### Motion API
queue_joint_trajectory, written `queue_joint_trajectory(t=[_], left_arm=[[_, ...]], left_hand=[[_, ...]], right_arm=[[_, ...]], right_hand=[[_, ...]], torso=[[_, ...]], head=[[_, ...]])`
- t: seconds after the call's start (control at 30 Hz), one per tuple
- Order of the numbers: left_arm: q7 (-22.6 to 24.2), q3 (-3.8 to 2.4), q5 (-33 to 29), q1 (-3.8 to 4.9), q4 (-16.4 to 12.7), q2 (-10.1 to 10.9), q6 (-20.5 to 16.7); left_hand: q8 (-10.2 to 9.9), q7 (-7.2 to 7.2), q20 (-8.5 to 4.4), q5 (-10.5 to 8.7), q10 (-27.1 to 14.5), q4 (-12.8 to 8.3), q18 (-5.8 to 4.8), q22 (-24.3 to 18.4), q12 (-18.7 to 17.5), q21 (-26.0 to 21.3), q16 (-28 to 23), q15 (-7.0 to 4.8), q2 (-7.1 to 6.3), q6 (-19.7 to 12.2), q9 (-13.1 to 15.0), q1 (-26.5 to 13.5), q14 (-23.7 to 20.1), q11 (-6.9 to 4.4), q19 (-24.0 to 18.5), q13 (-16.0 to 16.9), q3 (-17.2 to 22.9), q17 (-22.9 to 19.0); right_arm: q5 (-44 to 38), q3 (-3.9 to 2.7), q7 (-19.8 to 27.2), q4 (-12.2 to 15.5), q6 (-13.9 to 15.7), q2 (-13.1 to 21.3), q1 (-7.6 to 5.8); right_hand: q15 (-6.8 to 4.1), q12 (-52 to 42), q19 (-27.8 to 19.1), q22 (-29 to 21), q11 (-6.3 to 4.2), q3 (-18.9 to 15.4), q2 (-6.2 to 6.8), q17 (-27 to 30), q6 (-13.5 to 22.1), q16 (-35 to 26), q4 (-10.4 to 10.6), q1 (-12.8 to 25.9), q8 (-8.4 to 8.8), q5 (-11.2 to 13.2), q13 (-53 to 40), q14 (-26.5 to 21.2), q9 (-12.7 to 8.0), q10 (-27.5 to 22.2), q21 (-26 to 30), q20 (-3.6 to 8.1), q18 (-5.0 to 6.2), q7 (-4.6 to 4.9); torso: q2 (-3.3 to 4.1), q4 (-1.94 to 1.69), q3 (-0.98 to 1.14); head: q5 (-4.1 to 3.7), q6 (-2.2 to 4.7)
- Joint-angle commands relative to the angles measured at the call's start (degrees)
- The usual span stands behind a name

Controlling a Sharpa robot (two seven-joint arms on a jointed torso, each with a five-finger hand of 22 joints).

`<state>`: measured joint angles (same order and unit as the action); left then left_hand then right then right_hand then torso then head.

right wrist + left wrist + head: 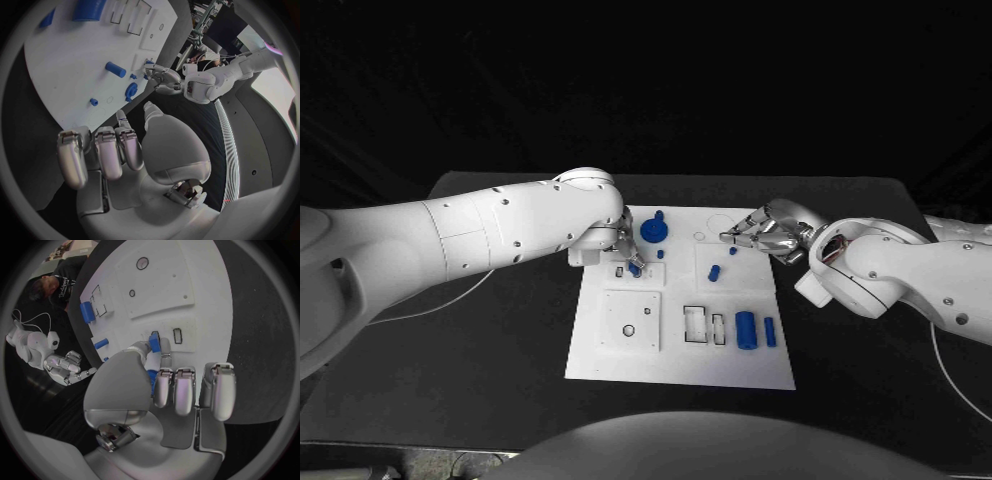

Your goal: Assemble the parts on the task board

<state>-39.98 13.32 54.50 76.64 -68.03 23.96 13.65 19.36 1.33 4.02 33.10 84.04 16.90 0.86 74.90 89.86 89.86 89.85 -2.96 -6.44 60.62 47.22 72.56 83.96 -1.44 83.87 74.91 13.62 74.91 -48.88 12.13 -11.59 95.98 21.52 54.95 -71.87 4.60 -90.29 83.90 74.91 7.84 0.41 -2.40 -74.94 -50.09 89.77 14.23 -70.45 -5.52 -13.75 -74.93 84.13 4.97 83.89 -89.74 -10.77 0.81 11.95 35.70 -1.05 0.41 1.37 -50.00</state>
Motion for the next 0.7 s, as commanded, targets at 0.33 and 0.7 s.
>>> queue_joint_trajectory(t=[0.33,0.7], left_arm=[[-5.3,-0.02,-0.5,0.01,0.1,-0.1,1.5],[-5.0,-0.01,-0.7,0.01,0.0,-0.2,1.4]], left_hand=[[-0.4,-0.02,-0.33,-0.11,6.0,-0.4,-0.86,15.1,0.1,0.1,0.1,-0.50,0.15,0.2,0.1,0.3,6.0,-0.27,6.1,15.1,0.2,15.1],[-0.5,-0.01,-0.33,-0.14,6.0,-0.4,-0.86,15.1,0.1,0.1,0.1,-0.51,0.15,0.1,0.1,0.3,6.0,-0.27,6.1,15.1,0.2,15.1]], right_arm=[[-0.7,0.01,-0.1,0.0,-0.2,-0.1,0.09],[-0.7,0.01,-0.1,0.0,-0.2,-0.2,0.10]], right_hand=[[0.40,0.3,6.1,15.1,0.40,0.0,-0.25,-15.1,0.0,0.2,-0.3,-0.5,-0.24,-0.3,-15.1,5.9,-0.1,6.1,-0.3,-0.45,-0.81,0.23],[0.40,0.3,6.1,15.1,0.40,0.0,-0.25,-15.1,0.0,0.2,-0.3,-0.5,-0.24,-0.3,-15.1,5.9,-0.1,6.1,-0.3,-0.45,-0.81,0.23]], torso=[[0.04,0.02,0.01],[0.02,0.09,-0.02]], head=[[0.05,0.00],[0.08,0.00]])
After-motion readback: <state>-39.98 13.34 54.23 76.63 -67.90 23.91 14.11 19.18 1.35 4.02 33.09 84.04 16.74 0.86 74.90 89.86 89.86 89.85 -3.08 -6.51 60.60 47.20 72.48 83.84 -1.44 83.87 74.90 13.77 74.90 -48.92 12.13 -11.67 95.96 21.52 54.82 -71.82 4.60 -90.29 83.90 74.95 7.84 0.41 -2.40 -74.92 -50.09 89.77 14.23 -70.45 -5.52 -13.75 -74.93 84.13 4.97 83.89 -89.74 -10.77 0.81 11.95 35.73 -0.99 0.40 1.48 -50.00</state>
